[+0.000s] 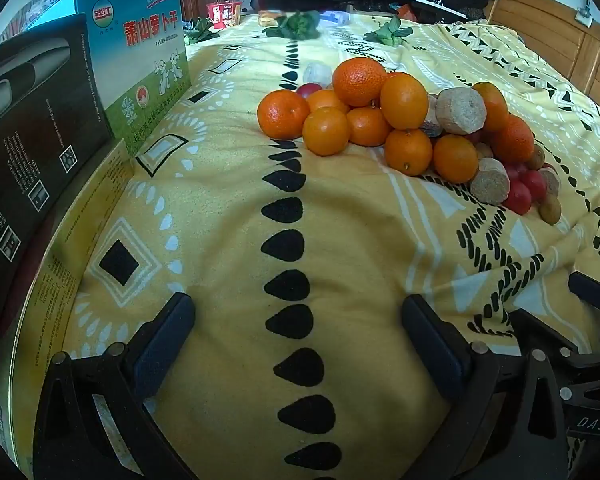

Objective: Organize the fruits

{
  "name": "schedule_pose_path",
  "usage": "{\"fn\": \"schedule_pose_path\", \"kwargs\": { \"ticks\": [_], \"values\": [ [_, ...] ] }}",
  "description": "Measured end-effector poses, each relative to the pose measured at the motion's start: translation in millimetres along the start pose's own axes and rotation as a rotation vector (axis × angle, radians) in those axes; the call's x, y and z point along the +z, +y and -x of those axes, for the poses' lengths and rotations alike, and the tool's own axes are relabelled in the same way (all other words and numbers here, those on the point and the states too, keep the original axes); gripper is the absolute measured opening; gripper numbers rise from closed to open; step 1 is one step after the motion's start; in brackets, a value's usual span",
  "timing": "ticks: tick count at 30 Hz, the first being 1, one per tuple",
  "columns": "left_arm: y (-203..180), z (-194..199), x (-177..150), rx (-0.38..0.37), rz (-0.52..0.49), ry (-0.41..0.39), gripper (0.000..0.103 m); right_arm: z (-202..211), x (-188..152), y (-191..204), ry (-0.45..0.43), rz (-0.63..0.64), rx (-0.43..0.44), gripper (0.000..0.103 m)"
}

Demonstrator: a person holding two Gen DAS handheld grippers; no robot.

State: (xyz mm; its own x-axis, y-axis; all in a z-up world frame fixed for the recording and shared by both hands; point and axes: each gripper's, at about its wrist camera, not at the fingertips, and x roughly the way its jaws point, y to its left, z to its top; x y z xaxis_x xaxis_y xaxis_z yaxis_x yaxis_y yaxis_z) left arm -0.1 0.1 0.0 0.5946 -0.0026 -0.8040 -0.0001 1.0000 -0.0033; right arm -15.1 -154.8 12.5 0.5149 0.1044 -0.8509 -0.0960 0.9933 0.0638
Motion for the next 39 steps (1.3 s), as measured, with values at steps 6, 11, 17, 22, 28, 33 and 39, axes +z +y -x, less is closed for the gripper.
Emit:
{"fn": "schedule_pose_path", "kwargs": {
  "ticks": [6, 11, 17, 22, 28, 33, 39],
  "values": [
    [0.1, 0.0, 0.0, 0.001, -0.001, 0.001, 0.103, -1.9, 1.9, 1.7, 0.002, 0.003, -0.007, 0.103],
    [0.1, 0.0, -0.1, 0.001, -0.001, 0.001, 0.103, -3.3, 3.4, 2.1, 0.006, 0.007, -0.013, 0.103],
    [0.0, 0.0, 0.0, 0.002, -0.002, 0.002, 0.103, -5.4, 6.4, 0.9, 0.011, 0.009, -0.017, 0.103],
    [0.0, 0.0, 0.0, 0.002, -0.002, 0.002, 0.103, -5.8, 6.6, 1.6, 0.012, 0.01, -0.019, 0.103],
    [0.1, 0.0, 0.0, 0.003, -0.002, 0.003, 0.103, -7.0, 7.3, 1.8, 0.013, 0.01, -0.022, 0.103],
    [0.0, -0.1, 0.0, 0.003, -0.002, 0.003, 0.103, -8.2, 8.2, 1.0, 0.014, 0.009, -0.02, 0.103],
    [-0.1, -0.1, 0.0, 0.003, -0.003, 0.003, 0.103, -7.9, 8.6, 1.7, 0.013, 0.011, -0.023, 0.103]
  ]
}}
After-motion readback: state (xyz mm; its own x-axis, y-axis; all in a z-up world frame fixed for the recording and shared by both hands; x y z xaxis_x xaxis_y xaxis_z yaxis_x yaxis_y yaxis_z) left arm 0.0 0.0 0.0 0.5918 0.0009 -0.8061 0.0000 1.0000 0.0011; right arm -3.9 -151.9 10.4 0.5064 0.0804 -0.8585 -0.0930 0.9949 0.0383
